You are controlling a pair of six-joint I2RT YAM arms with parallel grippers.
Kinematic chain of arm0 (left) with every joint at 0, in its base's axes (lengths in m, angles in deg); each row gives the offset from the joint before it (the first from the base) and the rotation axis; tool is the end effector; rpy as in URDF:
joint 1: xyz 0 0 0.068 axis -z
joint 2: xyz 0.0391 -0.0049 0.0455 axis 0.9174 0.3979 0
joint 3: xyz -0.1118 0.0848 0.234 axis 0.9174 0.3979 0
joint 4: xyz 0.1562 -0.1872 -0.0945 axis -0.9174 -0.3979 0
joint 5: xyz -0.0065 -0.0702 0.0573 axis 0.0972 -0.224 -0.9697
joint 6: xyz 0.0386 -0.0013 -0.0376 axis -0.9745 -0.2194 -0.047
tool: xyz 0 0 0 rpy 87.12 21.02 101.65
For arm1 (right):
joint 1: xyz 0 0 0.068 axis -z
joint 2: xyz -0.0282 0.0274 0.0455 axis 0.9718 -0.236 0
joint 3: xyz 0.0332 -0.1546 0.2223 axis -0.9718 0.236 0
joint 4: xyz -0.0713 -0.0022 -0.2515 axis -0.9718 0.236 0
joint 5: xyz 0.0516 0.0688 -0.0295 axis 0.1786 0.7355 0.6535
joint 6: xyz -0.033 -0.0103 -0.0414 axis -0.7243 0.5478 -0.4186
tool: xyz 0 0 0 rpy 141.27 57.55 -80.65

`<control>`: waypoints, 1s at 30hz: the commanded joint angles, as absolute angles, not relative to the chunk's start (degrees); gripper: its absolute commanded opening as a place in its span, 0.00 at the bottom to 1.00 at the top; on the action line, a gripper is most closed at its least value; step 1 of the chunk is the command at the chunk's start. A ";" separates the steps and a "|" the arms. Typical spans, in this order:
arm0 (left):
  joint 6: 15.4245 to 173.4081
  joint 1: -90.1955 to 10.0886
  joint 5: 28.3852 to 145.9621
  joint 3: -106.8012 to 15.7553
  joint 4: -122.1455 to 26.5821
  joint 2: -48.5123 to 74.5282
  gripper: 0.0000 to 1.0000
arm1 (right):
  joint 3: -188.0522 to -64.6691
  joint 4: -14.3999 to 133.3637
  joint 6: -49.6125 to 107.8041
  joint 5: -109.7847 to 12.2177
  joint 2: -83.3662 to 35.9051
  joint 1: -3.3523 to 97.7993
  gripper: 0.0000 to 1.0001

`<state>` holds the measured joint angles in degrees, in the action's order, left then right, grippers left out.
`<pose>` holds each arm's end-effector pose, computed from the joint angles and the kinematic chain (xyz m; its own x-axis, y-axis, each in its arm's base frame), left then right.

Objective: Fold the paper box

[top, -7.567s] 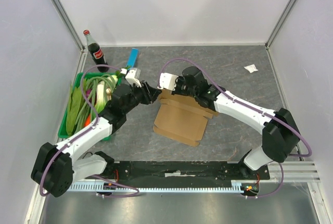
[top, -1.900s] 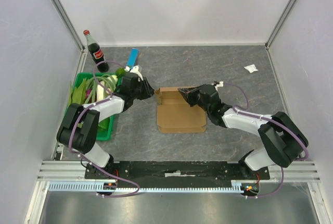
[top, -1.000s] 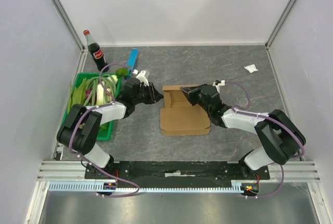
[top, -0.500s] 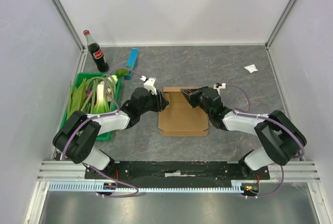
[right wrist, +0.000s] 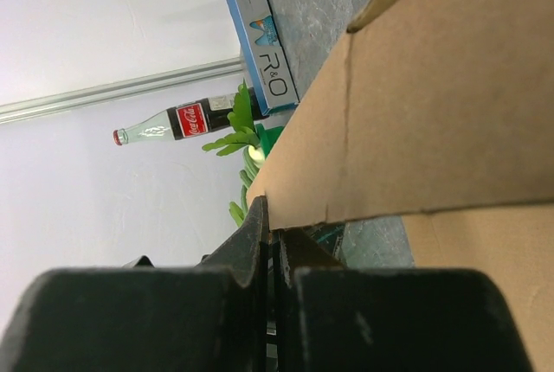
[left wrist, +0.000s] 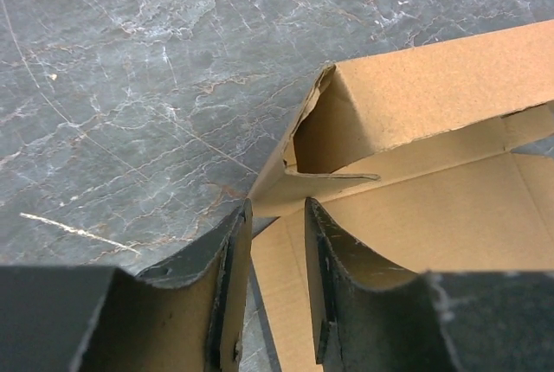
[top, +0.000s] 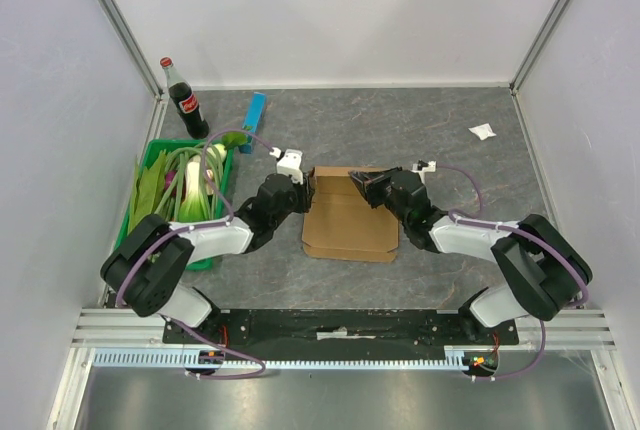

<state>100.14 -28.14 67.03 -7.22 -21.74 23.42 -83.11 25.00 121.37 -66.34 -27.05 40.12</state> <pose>0.2385 -0.1798 0.1769 -0.4389 -0.0234 -0.8982 0.3456 0.9184 -0.1928 0.2424 0.1699 0.1862 -0.4048 0.9092 0.0972 0.3190 0.0409 0.9469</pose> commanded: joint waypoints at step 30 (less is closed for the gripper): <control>84.16 -34.39 83.58 -8.51 -11.22 25.58 0.50 | -84.04 27.69 120.37 -63.19 -27.82 39.79 0.00</control>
<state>87.24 -34.74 84.28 -5.91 -17.20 23.97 -83.02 25.17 121.33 -65.24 -26.77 40.21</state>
